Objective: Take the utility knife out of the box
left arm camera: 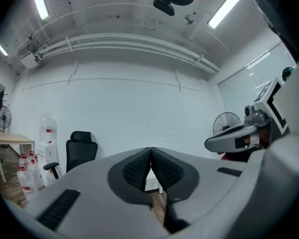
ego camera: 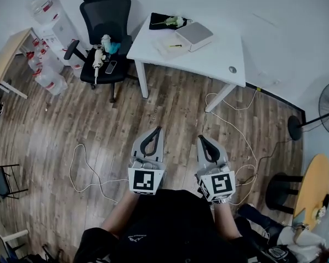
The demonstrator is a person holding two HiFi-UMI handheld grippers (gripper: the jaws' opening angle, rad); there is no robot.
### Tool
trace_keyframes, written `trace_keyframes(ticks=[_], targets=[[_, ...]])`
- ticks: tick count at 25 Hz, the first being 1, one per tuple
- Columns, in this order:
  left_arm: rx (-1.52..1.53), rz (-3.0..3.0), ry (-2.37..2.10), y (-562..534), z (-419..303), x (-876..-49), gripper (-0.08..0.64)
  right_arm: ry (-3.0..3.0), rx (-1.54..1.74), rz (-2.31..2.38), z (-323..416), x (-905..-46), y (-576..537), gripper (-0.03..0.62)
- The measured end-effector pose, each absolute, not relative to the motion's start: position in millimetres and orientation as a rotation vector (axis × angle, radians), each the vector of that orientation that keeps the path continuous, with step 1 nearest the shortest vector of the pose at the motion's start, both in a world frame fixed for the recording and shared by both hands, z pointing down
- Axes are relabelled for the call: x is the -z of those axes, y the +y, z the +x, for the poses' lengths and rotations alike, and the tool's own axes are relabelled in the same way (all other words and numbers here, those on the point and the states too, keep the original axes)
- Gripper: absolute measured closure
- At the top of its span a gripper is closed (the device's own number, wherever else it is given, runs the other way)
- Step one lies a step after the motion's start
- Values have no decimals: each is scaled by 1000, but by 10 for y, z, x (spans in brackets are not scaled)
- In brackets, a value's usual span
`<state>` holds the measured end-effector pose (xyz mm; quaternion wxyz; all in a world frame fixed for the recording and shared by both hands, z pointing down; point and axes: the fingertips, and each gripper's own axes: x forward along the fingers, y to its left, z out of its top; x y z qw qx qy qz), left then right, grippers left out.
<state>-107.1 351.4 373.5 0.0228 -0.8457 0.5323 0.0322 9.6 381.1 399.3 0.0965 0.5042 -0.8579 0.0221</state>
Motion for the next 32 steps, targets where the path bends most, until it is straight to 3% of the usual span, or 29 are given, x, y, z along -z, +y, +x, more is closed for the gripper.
trace_keyframes(ticks=[15, 32], targets=[[-131, -2664, 1646, 2756, -1677, -3792, 554, -2537, -31, 1493, -548, -3966, 2998, 588], [-96, -2563, 1752, 1839, -1755, -3865, 554, -2637, -17, 1388, -601, -4019, 1859, 588]])
